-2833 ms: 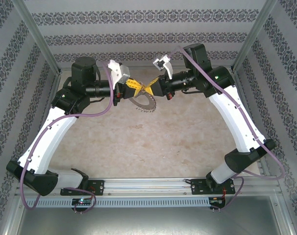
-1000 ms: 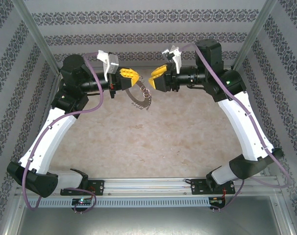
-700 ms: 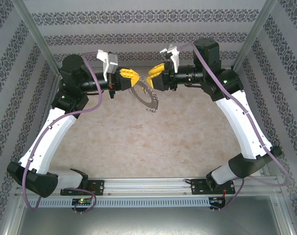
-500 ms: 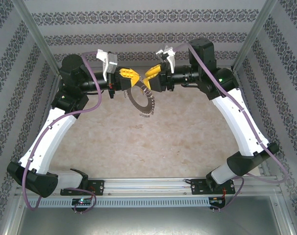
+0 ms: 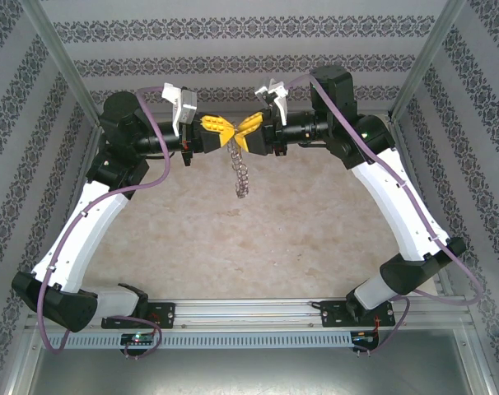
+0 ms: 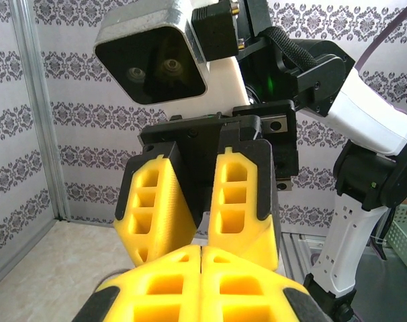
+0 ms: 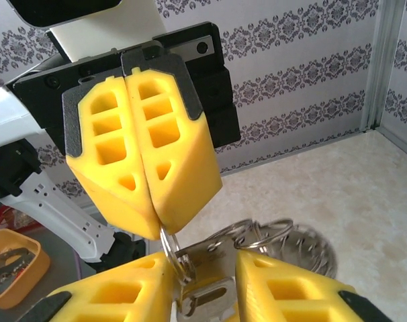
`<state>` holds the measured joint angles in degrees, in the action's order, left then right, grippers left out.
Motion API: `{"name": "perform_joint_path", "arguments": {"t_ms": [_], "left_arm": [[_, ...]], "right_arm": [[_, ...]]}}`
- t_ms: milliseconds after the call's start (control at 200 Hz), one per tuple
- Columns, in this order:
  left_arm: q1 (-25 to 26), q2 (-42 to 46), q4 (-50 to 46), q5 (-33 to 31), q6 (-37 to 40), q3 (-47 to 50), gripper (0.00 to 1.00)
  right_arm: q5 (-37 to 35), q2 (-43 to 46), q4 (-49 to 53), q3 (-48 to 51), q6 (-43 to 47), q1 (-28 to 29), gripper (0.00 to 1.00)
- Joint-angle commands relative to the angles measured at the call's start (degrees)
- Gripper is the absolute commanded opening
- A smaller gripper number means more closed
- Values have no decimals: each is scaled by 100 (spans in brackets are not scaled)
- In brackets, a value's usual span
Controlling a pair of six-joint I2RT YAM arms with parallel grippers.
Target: Put the keys on the keyring
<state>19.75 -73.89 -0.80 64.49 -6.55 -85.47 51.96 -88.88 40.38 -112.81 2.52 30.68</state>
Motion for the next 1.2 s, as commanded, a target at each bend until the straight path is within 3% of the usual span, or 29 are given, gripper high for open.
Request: {"name": "perform_joint_path", "arguments": {"t_ms": [0, 245, 365, 445, 570, 624, 859, 1194], "left_arm": [[-60, 137, 344, 141, -72, 23, 0], [-63, 127, 236, 133, -14, 15, 0], [-59, 95, -80, 75, 184, -50, 0], [-61, 94, -837, -150, 683, -225, 0], [-44, 32, -2146, -543, 1586, -584, 24], [-26, 8, -2538, -754, 1893, -723, 30], [392, -329, -4217, -1836, 3249, -1516, 31], [683, -565, -4451, -2058, 3488, -1717, 32]], "right_arm": [[134, -79, -159, -173, 144, 101, 24], [401, -44, -271, -111, 393, 158, 0], [313, 30, -194, -68, 628, 158, 0], [74, 71, 60, -96, 918, 158, 0], [-372, 1, 751, -340, 1445, 141, 0], [-606, -102, 1186, -548, 1699, 150, 0], [-1233, -296, 1856, -890, 2188, 258, 0], [-1657, -514, 2282, -1208, 2461, 401, 0]]}}
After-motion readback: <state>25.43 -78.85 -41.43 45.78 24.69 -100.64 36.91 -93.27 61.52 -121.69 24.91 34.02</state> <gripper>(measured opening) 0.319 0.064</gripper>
